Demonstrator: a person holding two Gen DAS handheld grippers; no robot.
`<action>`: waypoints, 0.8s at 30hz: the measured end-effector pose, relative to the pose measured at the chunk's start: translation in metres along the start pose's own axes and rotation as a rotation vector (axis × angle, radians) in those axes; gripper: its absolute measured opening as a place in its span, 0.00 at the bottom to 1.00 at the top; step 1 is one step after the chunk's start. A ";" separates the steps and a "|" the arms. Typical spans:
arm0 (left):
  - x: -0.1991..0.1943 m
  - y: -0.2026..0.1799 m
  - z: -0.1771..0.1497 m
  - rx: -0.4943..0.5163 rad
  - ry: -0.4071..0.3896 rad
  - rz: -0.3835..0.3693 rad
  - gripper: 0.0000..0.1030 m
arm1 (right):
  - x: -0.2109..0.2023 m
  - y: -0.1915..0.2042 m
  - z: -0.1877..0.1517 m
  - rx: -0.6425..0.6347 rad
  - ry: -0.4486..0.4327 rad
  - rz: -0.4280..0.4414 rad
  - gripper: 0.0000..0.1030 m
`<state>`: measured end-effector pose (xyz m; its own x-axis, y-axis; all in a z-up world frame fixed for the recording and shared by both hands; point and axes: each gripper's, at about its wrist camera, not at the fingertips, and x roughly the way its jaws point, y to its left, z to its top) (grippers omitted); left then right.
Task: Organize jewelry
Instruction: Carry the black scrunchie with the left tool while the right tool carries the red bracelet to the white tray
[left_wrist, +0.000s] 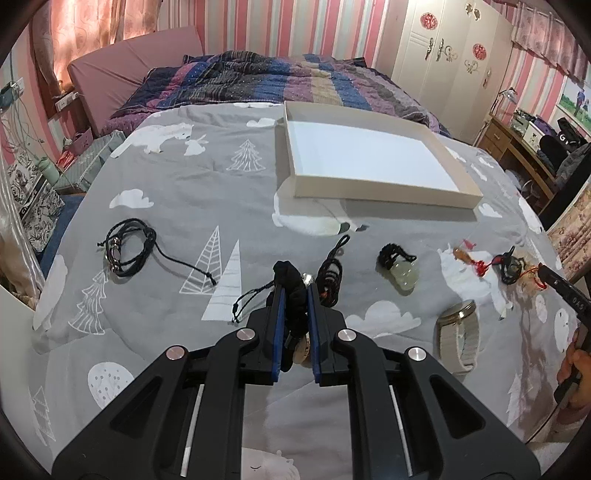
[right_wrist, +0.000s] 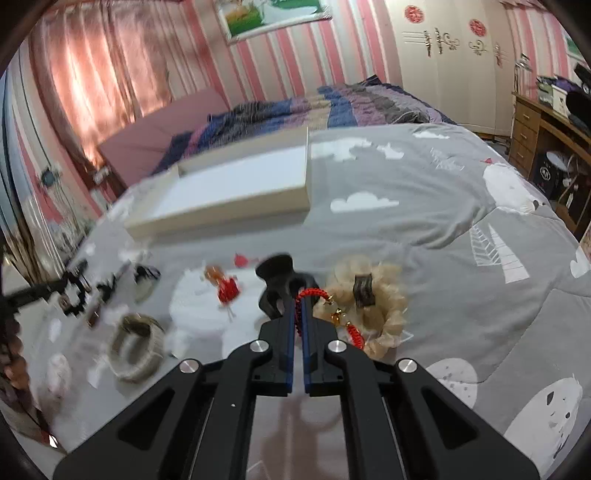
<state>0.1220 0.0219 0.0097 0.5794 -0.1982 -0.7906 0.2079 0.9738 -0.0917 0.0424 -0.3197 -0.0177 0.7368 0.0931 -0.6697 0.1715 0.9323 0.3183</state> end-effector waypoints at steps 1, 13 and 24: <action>-0.001 0.000 0.002 0.000 -0.001 -0.001 0.10 | -0.005 -0.001 0.004 0.013 -0.015 0.010 0.03; -0.019 -0.013 0.039 0.034 -0.039 -0.052 0.10 | -0.020 0.030 0.053 -0.054 -0.078 0.034 0.03; 0.025 -0.036 0.102 0.044 -0.011 -0.092 0.10 | 0.030 0.085 0.128 -0.159 -0.058 0.065 0.03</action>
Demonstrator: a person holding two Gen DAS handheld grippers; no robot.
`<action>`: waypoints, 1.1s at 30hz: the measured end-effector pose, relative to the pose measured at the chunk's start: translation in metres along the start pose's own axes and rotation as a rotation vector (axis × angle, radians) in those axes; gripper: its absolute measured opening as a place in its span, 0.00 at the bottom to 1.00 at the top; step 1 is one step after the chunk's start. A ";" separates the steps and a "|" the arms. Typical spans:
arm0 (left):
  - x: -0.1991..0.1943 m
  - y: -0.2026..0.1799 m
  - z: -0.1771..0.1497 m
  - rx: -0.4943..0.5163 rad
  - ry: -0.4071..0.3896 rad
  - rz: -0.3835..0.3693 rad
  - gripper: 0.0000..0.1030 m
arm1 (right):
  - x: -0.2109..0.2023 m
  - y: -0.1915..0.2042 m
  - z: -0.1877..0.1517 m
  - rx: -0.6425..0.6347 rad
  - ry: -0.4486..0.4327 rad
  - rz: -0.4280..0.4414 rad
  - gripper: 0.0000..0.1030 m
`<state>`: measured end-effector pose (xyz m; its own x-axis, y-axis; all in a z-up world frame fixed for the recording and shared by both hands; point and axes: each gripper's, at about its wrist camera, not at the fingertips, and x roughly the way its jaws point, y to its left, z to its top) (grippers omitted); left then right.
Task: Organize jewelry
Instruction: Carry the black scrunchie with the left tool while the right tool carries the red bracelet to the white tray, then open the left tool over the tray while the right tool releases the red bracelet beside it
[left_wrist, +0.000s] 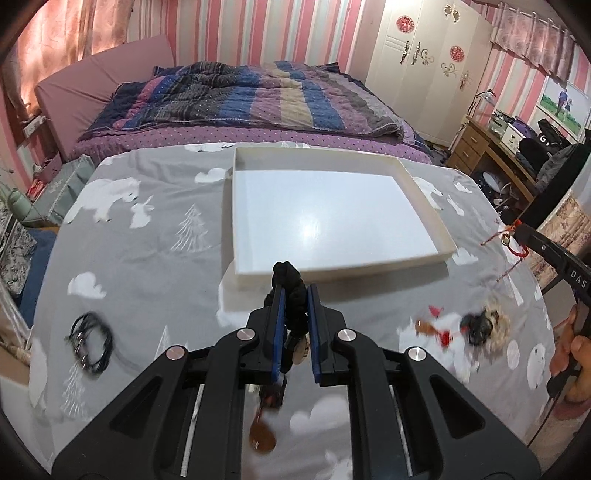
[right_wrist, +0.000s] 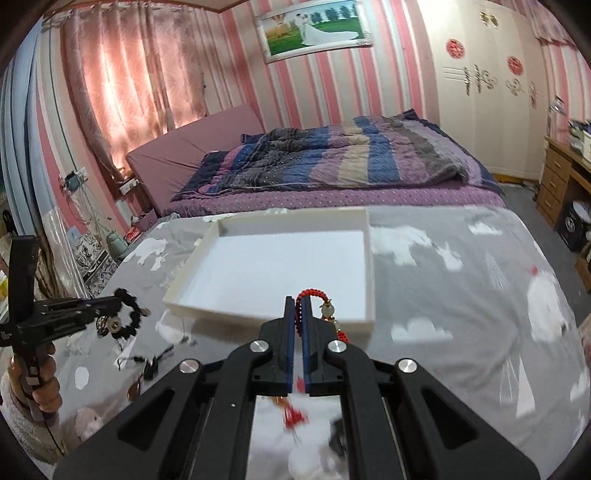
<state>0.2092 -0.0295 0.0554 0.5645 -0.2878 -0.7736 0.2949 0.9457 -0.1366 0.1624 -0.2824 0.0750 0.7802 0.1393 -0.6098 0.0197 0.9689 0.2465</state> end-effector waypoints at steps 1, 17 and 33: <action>0.007 -0.001 0.007 0.000 -0.003 0.009 0.10 | 0.007 0.002 0.006 -0.008 0.004 -0.001 0.03; 0.134 0.004 0.120 -0.029 0.062 0.022 0.10 | 0.166 0.002 0.082 -0.030 0.102 -0.031 0.03; 0.207 0.016 0.148 -0.073 0.108 0.035 0.10 | 0.259 -0.028 0.087 -0.009 0.191 -0.092 0.06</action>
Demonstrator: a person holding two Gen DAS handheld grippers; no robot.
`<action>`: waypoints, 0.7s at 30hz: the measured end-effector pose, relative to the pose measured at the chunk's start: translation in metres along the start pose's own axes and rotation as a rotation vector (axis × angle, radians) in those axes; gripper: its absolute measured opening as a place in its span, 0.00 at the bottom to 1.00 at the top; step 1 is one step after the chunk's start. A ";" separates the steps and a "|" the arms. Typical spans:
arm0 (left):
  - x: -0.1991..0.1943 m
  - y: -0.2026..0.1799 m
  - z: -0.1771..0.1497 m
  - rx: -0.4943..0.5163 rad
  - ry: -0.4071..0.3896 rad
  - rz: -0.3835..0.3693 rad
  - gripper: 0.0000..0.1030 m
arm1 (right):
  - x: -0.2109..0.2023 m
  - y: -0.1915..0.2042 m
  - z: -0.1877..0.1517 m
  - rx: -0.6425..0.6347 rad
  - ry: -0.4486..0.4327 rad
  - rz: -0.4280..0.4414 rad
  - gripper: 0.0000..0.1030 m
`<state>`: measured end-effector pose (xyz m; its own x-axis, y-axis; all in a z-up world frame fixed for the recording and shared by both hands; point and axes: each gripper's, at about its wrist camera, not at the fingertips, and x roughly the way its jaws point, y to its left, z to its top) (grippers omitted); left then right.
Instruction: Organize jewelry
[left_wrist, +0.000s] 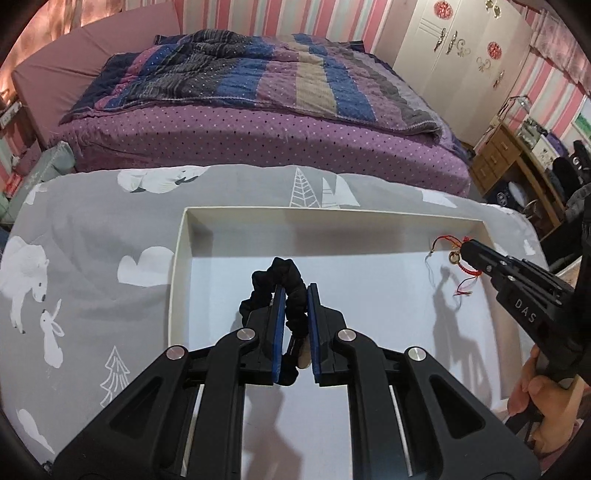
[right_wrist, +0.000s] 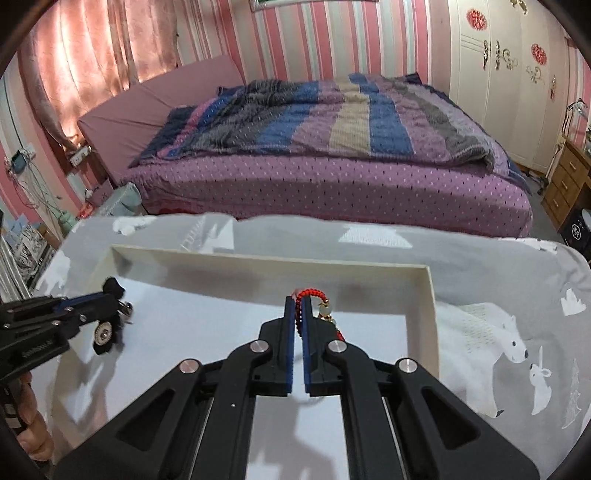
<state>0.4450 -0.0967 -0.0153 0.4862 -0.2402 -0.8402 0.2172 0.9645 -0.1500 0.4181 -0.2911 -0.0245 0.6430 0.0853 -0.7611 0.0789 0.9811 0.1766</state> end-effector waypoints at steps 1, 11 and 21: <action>-0.001 -0.002 -0.001 0.008 -0.004 0.006 0.14 | -0.003 0.000 0.000 0.006 -0.002 0.005 0.06; -0.072 -0.005 -0.015 0.019 -0.080 0.030 0.42 | -0.087 0.014 -0.004 0.003 -0.061 0.037 0.41; -0.214 -0.012 -0.081 0.047 -0.180 0.060 0.52 | -0.235 0.045 -0.045 -0.015 -0.164 0.051 0.41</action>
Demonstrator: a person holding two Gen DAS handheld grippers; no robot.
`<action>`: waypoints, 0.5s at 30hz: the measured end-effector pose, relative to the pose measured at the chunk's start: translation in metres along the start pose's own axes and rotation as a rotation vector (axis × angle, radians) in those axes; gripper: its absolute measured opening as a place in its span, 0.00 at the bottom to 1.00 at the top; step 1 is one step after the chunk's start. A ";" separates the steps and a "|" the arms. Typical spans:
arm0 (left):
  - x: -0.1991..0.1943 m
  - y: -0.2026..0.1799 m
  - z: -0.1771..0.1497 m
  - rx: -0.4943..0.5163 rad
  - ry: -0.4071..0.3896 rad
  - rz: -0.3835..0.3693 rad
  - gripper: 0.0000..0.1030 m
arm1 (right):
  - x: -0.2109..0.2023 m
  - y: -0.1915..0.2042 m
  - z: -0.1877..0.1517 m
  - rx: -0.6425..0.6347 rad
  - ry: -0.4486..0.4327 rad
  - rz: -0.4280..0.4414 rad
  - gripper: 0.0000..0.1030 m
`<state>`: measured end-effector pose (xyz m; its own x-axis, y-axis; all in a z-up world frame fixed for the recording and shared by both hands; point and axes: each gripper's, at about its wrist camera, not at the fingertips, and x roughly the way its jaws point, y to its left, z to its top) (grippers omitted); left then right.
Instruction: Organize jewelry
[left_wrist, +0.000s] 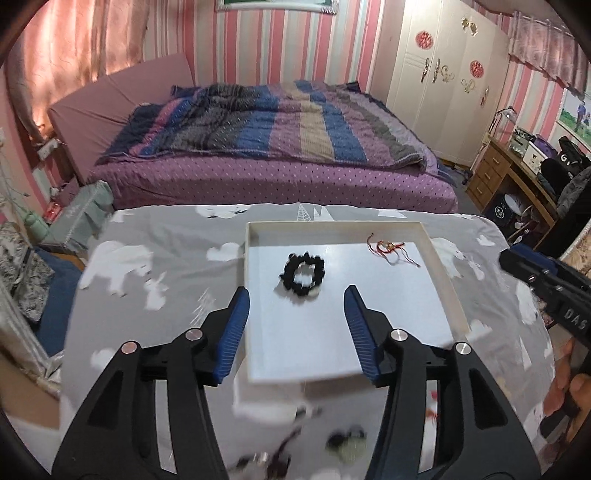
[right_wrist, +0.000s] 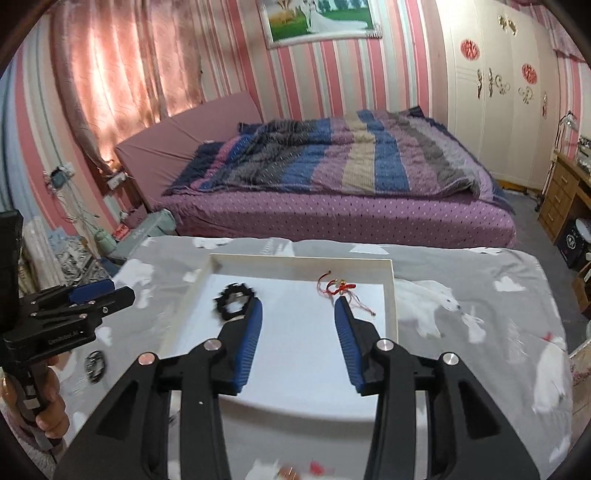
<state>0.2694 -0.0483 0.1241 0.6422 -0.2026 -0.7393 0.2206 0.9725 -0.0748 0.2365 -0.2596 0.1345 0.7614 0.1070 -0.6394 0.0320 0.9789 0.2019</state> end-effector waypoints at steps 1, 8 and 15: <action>-0.016 0.002 -0.008 -0.002 -0.003 0.000 0.53 | -0.022 0.006 -0.004 -0.002 -0.022 0.001 0.41; -0.095 0.011 -0.078 0.011 -0.048 0.015 0.66 | -0.122 0.028 -0.045 -0.034 -0.158 -0.030 0.55; -0.122 0.035 -0.144 -0.020 -0.086 0.026 0.73 | -0.149 0.029 -0.109 -0.022 -0.191 -0.021 0.62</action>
<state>0.0934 0.0273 0.1151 0.7080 -0.1858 -0.6813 0.1890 0.9794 -0.0707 0.0537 -0.2284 0.1549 0.8698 0.0539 -0.4904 0.0363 0.9843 0.1727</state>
